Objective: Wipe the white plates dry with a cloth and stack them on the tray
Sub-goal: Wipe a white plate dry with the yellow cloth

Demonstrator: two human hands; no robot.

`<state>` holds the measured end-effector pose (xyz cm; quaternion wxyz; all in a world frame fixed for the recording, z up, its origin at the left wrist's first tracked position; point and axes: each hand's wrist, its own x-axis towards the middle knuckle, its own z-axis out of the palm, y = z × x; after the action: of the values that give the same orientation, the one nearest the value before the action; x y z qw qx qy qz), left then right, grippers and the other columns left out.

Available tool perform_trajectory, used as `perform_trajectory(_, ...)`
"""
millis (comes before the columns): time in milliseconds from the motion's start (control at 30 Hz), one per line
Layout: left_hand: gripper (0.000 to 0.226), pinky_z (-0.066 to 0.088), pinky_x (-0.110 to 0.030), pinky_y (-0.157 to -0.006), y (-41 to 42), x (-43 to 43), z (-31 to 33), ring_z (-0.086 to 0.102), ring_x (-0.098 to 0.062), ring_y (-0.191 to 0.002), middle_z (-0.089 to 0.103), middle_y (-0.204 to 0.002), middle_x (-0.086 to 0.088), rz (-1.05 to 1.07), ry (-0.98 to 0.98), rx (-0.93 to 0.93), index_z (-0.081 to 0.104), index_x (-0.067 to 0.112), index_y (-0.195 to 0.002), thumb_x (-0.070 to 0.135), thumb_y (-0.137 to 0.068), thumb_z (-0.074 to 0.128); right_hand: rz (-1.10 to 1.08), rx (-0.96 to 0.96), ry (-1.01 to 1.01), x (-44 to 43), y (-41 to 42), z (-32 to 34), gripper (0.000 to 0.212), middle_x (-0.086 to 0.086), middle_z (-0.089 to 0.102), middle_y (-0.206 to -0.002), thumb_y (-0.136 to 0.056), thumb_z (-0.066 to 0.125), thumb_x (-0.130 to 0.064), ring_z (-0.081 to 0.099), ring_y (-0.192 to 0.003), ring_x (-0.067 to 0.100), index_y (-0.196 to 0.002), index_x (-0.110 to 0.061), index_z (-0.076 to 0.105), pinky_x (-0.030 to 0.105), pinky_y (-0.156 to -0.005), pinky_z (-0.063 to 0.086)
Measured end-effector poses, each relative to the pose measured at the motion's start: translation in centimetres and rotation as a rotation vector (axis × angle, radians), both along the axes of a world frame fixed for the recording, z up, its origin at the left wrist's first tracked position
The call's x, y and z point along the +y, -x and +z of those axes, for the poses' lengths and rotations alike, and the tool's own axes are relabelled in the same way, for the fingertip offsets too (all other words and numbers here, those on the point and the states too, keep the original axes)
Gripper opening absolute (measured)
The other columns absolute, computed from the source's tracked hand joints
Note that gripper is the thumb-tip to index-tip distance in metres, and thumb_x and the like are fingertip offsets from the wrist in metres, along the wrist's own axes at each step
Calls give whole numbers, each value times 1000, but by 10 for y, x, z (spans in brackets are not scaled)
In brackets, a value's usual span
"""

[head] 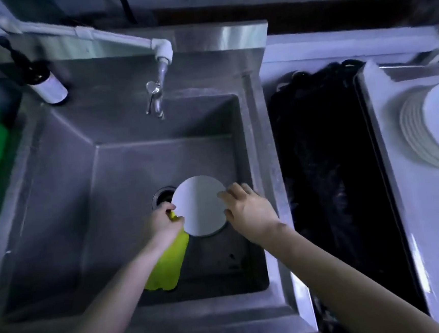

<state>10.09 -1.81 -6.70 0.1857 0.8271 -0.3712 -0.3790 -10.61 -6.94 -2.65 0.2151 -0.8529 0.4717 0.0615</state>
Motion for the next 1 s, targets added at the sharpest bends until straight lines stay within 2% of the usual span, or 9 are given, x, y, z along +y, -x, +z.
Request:
perform_trajectory(100, 43, 45, -26, -71, -24, -5, -45, 63, -28, -97, 66, -104, 0, -147, -141, -71, 59, 17, -119, 22, -79, 71, 65, 183, 2, -2, -32, -31, 55, 9, 32, -150, -97, 49, -19, 36, -133, 30, -149, -16, 32, 40, -105, 36)
perform_trajectory(200, 57, 53, -39, -84, -43, -13, -90, 63, -27, -103, 67, -114, 4, -228, -261, -106, 53, 28, -124, 36, -69, 66, 52, 298, -43, -7, -49, -66, 62, 10, 28, -152, -97, 51, -20, 33, -134, 30, -153, -16, 25, 39, -106, 34)
perform_trajectory(333, 75, 53, -46, -85, -54, -23, -145, 61, -36, -103, 63, -117, -8, -266, -322, -28, 46, 23, -125, 37, -52, 57, -44, 382, -134, -16, -56, -115, 63, 10, 28, -153, -99, 50, -21, 34, -136, 30, -154, -13, 21, 40, -103, 39)
perform_trajectory(467, 86, 53, -45, -80, -57, -34, -165, 59, -39, -97, 59, -109, -15, -291, -311, -4, 37, 17, -136, 31, -53, 57, -212, 428, -272, -28, -58, -156, 66, 14, 24, -158, -103, 47, -22, 30, -140, 33, -157, -9, 12, 46, -103, 41)
perform_trajectory(567, 89, 43, -36, -68, -57, -40, -173, 57, -38, -99, 56, -112, -16, -319, -335, -21, 25, 11, -147, 23, -69, 67, -371, 388, -352, -33, -61, -174, 72, 13, 19, -160, -102, 49, -23, 31, -140, 33, -158, -10, 7, 47, -101, 43)
perform_trajectory(700, 63, 34, -32, -67, -55, -46, -178, 55, -35, -97, 56, -110, -13, -303, -380, -25, 39, 11, -131, 23, -76, 68, -723, 168, -538, -38, -64, -189, 72, 14, 29, -153, -97, 59, -28, 45, -130, 37, -156, -16, 20, 47, -101, 47)
perform_trajectory(800, 59, 34, -32, -66, -57, -47, -180, 57, -34, -97, 59, -109, -10, -226, -369, 19, 41, 16, -129, 21, -77, 67, -945, 44, -580, -38, -67, -194, 60, 15, 37, -146, -95, 62, -29, 51, -123, 38, -149, -20, 37, 43, -96, 47)
perform_trajectory(900, 57, 32, -30, -56, -62, -43, -181, 54, -28, -87, 59, -94, 0, -163, -337, 80, 43, 23, -127, 20, -75, 67, -1132, -50, -628, -42, -68, -196, 62, 17, 32, -148, -92, 66, -23, 54, -117, 42, -148, -26, 39, 43, -94, 48)
perform_trajectory(1000, 59, 34, -26, -58, -65, -40, -179, 55, -22, -87, 57, -91, 9, -128, -313, 179, 46, 28, -121, 27, -68, 69, -1197, -143, -671, -46, -66, -196, 65, 15, 46, -144, -89, 70, -18, 55, -120, 39, -147, -21, 41, 46, -97, 51)
